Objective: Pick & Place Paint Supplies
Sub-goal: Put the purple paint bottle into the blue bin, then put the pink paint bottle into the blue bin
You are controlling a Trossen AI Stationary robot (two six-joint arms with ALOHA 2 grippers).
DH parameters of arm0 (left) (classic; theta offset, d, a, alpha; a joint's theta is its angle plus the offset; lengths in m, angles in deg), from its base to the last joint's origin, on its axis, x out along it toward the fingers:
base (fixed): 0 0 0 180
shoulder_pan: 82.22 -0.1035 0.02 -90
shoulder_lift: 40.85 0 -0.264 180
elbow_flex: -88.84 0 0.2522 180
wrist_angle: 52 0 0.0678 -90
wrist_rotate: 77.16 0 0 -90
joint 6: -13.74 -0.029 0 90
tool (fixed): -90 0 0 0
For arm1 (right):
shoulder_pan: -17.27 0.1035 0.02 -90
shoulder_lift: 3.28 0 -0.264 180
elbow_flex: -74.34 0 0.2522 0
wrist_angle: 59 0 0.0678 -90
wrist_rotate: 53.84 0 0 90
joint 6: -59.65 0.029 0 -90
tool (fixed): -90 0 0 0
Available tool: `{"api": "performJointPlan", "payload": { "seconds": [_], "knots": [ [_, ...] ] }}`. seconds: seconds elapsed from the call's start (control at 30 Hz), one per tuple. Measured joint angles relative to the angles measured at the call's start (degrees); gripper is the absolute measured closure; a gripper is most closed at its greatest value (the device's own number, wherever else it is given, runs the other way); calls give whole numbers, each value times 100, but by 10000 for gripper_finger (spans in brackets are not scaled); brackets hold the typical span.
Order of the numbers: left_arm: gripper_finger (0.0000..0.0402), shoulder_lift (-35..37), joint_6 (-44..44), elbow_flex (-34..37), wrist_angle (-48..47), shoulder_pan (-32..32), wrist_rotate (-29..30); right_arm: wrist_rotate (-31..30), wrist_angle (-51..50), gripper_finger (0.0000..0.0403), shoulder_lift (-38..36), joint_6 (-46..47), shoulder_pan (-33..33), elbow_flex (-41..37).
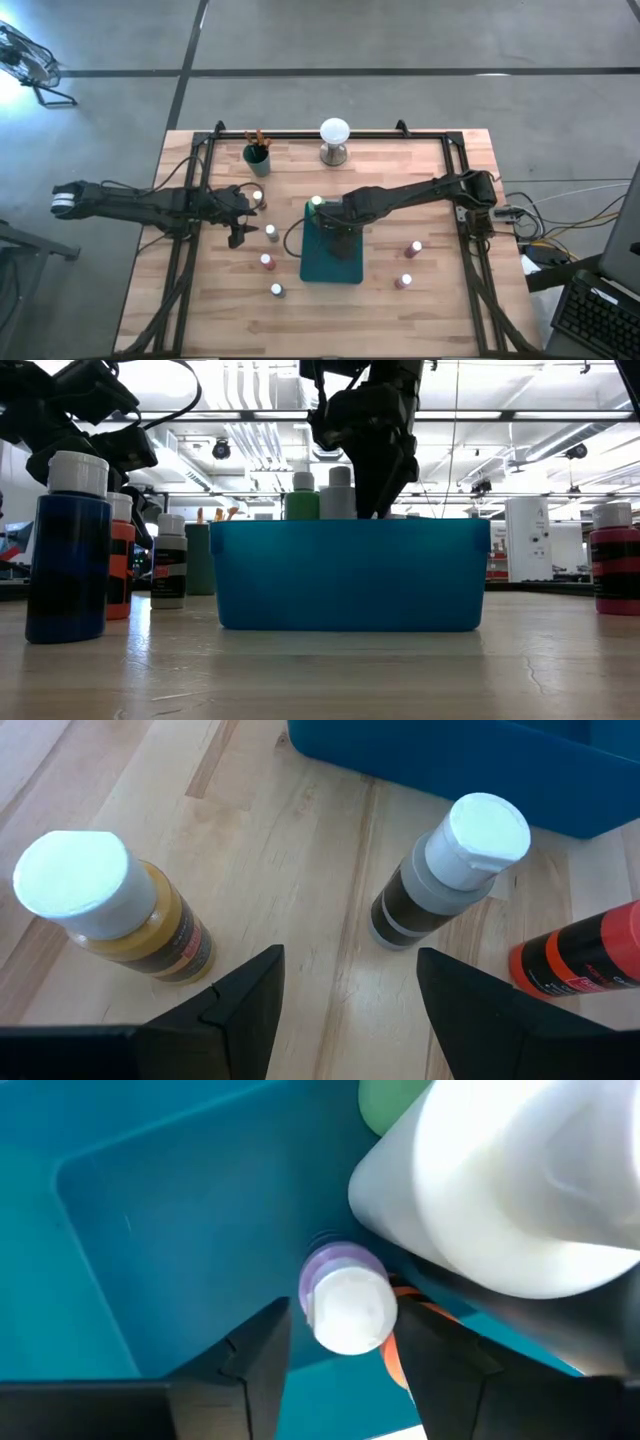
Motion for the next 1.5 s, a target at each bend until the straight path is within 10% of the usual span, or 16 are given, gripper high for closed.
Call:
{"api": "performJointPlan", "payload": {
  "seconds": [1.5],
  "knots": [
    [167, -2, 0, 0, 1, -2, 0, -1290, -3180, 169, -427, 762, 1269, 1974]
  ]
}}
